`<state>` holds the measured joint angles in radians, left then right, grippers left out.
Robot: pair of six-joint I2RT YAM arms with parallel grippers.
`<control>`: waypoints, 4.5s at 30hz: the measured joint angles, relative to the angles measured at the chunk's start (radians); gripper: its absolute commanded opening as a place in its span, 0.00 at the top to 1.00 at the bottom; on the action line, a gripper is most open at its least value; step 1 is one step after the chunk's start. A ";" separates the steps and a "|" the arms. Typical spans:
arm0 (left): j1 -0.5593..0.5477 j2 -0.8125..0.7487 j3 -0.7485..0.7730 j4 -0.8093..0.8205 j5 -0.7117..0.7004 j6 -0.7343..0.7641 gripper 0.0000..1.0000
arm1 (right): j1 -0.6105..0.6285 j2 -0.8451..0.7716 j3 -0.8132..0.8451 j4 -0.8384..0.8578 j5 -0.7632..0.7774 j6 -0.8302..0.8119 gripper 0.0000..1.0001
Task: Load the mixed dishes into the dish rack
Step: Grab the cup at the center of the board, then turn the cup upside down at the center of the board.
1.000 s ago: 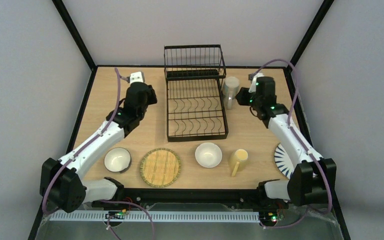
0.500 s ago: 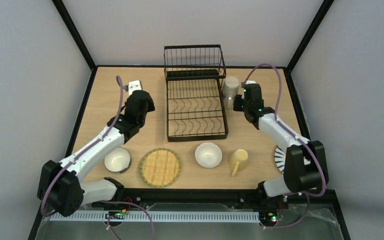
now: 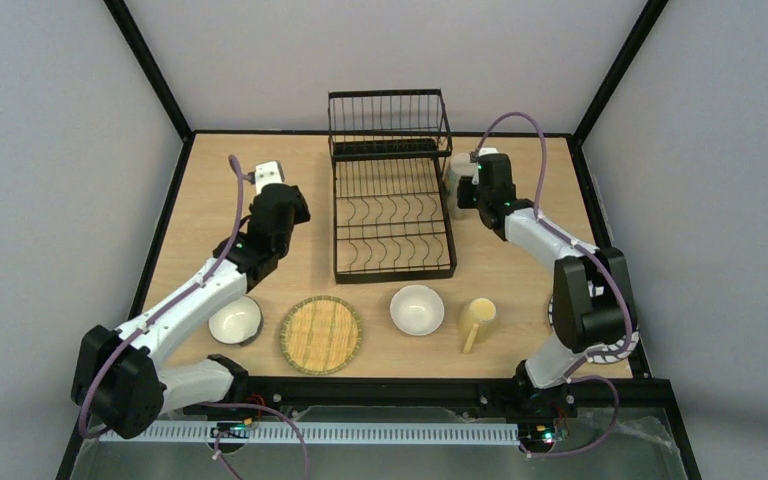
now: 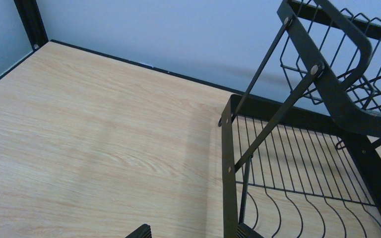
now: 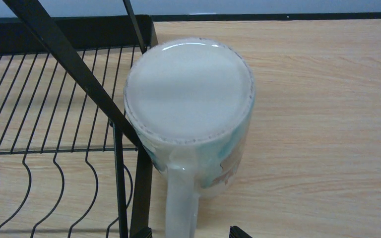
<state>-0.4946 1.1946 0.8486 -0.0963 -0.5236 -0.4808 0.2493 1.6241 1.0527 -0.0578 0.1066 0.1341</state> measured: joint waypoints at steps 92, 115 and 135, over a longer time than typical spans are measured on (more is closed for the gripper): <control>0.000 -0.128 -0.081 -0.034 0.037 -0.006 0.01 | 0.063 -0.289 0.049 -0.347 0.171 0.035 1.00; 0.000 -0.195 -0.081 -0.102 0.055 -0.017 0.01 | 0.183 -0.413 0.048 -0.486 0.133 0.097 1.00; 0.000 -0.210 -0.082 -0.124 0.091 -0.026 0.01 | 0.192 -0.449 0.005 -0.487 -0.107 0.196 1.00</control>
<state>-0.4946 0.9848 0.7670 -0.2199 -0.4328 -0.5064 0.4416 1.1755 1.0576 -0.5449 -0.0002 0.3302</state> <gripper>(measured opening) 0.989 0.263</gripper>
